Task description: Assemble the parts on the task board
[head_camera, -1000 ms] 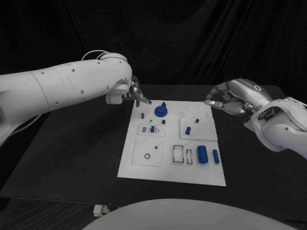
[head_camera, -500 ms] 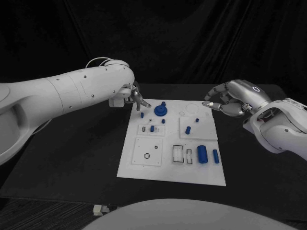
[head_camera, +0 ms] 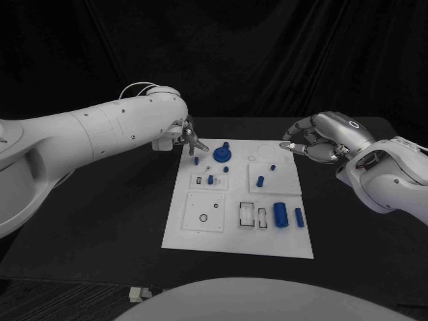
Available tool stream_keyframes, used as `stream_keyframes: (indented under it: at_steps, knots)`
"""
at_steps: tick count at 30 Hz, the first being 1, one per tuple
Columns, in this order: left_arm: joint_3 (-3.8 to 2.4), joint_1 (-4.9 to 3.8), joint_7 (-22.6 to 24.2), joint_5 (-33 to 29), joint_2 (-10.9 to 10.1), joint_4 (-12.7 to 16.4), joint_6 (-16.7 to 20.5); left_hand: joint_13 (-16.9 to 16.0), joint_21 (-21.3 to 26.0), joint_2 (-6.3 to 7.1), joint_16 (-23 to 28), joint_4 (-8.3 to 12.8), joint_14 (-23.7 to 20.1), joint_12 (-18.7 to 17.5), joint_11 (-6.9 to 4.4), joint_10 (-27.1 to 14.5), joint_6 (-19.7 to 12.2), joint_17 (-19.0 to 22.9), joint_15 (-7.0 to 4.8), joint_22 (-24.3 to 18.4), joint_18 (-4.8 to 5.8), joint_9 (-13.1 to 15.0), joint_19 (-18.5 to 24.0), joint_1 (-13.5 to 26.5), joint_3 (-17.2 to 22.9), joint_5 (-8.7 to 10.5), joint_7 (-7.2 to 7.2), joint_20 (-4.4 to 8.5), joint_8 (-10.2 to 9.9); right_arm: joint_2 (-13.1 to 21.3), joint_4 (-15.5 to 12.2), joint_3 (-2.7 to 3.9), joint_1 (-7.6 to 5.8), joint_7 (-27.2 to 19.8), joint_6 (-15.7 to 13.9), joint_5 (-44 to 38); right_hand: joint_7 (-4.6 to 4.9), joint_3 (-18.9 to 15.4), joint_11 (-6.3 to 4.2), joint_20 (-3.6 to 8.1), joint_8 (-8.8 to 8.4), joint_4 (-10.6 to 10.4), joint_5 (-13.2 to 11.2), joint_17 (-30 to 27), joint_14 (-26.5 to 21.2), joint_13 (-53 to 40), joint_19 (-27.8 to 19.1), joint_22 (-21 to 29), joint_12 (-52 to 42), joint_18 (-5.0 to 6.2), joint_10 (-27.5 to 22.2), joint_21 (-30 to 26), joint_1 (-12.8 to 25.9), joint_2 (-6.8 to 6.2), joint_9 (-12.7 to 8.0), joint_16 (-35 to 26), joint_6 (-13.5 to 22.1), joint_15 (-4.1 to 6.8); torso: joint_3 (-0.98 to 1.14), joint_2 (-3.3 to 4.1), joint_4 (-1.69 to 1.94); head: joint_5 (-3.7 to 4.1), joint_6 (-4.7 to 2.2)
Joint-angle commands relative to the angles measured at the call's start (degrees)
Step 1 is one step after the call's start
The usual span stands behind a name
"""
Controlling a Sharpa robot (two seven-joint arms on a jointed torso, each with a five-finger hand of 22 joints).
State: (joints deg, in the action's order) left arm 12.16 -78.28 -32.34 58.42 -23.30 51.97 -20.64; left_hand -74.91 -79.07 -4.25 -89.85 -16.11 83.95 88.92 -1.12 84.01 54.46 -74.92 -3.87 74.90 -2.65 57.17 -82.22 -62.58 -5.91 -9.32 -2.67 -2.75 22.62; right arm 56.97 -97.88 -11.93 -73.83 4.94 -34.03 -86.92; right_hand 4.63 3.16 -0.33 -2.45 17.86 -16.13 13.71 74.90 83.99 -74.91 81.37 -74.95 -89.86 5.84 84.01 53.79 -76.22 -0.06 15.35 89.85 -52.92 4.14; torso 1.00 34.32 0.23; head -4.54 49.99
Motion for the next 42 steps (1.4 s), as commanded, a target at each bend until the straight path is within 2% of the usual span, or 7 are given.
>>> stream_keyframes:
  at_steps: [1, 8, 12, 16, 24, 31, 42]
  knots:
    - [-0.03, 0.51, 1.0, 0.6, 0.1, -0.5, -0.7, -14.1, 0.4, 0.00, -0.1, 0.4, 6.1, -0.3, -0.07, 4.9, 0.2, -15.1, 0.06, 8.7, -0.50, -0.1, 0.2, -0.5, 0.0, -0.23, 0.10, 0.02, -0.3, 0.1, -0.1, 0.03, 0.29, 0.6, 0.3, -0.1, 0.24, -0.2, 0.39, -0.13, -0.05, -0.1, 0.3, 14.6, 5.9, -15.1, -0.2, -6.6, -0.1, 0.36, 6.0, -0.3, 0.1, 0.46, 0.0, -0.2, 0.0, -0.51, 0.00, 0.01, -0.02, 0.20, 0.01]
    - [-0.04, 0.98, 0.5, 0.6, 0.0, -1.0, 0.4, -14.0, 0.5, 0.21, -0.1, 0.6, 6.1, -0.3, -0.10, 4.9, 0.5, -15.1, 0.02, 8.7, -0.53, -0.2, 0.2, -1.0, 0.1, -1.06, 0.13, 0.06, -0.5, 0.3, 0.0, 0.03, 0.63, 0.5, 0.2, -0.1, 0.24, -0.2, 0.39, -0.13, -0.05, -0.1, 0.3, 14.6, 5.9, -15.1, -0.2, -6.6, -0.1, 0.36, 6.0, -0.3, 0.1, 0.46, 0.0, -0.2, 0.0, -0.51, 0.02, 0.01, 0.00, 0.35, 0.01]
    - [-0.04, 1.06, 0.1, 0.6, 0.0, -1.2, 0.9, -14.2, 0.5, 0.61, -0.1, 0.3, 6.1, -0.1, -0.20, 5.0, -0.2, -15.1, -0.08, 9.0, -0.48, 3.0, 0.1, -1.2, 0.0, -1.01, 0.24, 0.17, 1.7, 0.4, 0.0, 0.03, 0.83, 0.5, 0.2, -0.1, 0.24, -0.2, 0.39, -0.13, -0.05, -0.1, 0.3, 14.6, 5.9, -15.1, -0.2, -6.6, -0.1, 0.36, 6.0, -0.3, 0.1, 0.46, 0.0, -0.2, 0.0, -0.51, 0.02, -0.01, 0.03, 0.45, 0.01]
    - [-0.04, 1.10, 0.0, 0.6, 0.1, -1.4, 0.4, -14.1, 0.6, 0.61, -0.1, 0.2, 6.1, -0.2, -0.19, 4.9, -0.6, -15.1, -0.08, 8.9, -0.51, 3.6, 0.1, -1.2, 0.0, -0.92, 0.22, 0.18, 1.9, 0.4, 0.0, 0.03, 0.92, 0.4, 0.2, -0.1, 0.23, -0.2, 0.40, -0.14, -0.06, 0.0, 0.4, 14.6, 5.9, -15.1, -0.3, -6.5, -0.1, 0.40, 6.0, -0.5, 0.0, 0.49, 0.0, -0.2, 0.0, -0.52, -0.05, 0.05, 0.04, 0.25, 0.01]
    - [-0.04, 1.13, 0.3, 0.6, 0.2, -1.3, -0.4, -14.0, 1.0, 0.55, -0.1, 0.2, 6.1, -0.4, -0.10, 4.8, -1.5, -15.1, -0.02, 8.8, -0.57, 4.0, 0.3, -1.3, 0.0, -0.97, 0.08, 0.16, 1.7, 0.2, 0.2, 0.03, 0.97, 0.4, 0.2, -0.1, 0.23, -0.2, 0.40, -0.14, -0.06, 0.0, 0.4, 14.6, 5.9, -15.1, -0.3, -6.5, -0.1, 0.40, 6.0, -0.5, 0.0, 0.49, 0.0, -0.2, 0.0, -0.52, -0.03, 0.00, -0.02, 0.08, 0.01]
    - [-0.04, 1.21, 0.6, 0.6, 0.6, -1.9, -1.1, -14.0, 1.0, 0.53, -0.1, 0.1, 6.1, -0.4, -0.05, 4.8, -1.8, -15.1, 0.01, 8.8, -0.58, 4.0, 0.4, -1.4, 0.1, -1.02, 0.02, 0.14, 1.5, 0.3, 0.2, 0.03, 0.99, 0.4, 0.2, -0.1, 0.23, -0.2, 0.40, -0.14, -0.06, 0.0, 0.4, 14.6, 5.9, -15.1, -0.3, -6.5, -0.1, 0.40, 6.0, -0.5, 0.0, 0.49, 0.0, -0.2, 0.0, -0.52, 0.01, -0.01, 0.05, 0.28, 0.01]
    - [-0.04, 1.67, 1.1, 0.6, 0.9, -2.2, -1.8, -13.8, 1.3, 0.42, -0.1, 0.1, 6.1, -0.6, 0.02, 4.6, -1.9, -15.1, 0.07, 8.7, -0.64, 4.0, 0.5, -1.4, 0.1, -1.02, -0.04, 0.10, 1.3, 0.3, 0.2, 0.03, 0.99, 0.4, 0.1, -0.1, 0.23, -0.2, 0.40, -0.14, -0.06, 0.0, 0.4, 14.6, 5.9, -15.1, -0.3, -6.5, -0.1, 0.40, 6.0, -0.5, 0.0, 0.49, 0.0, -0.2, 0.0, -0.52, 0.02, 0.01, 0.02, 0.21, 0.01]
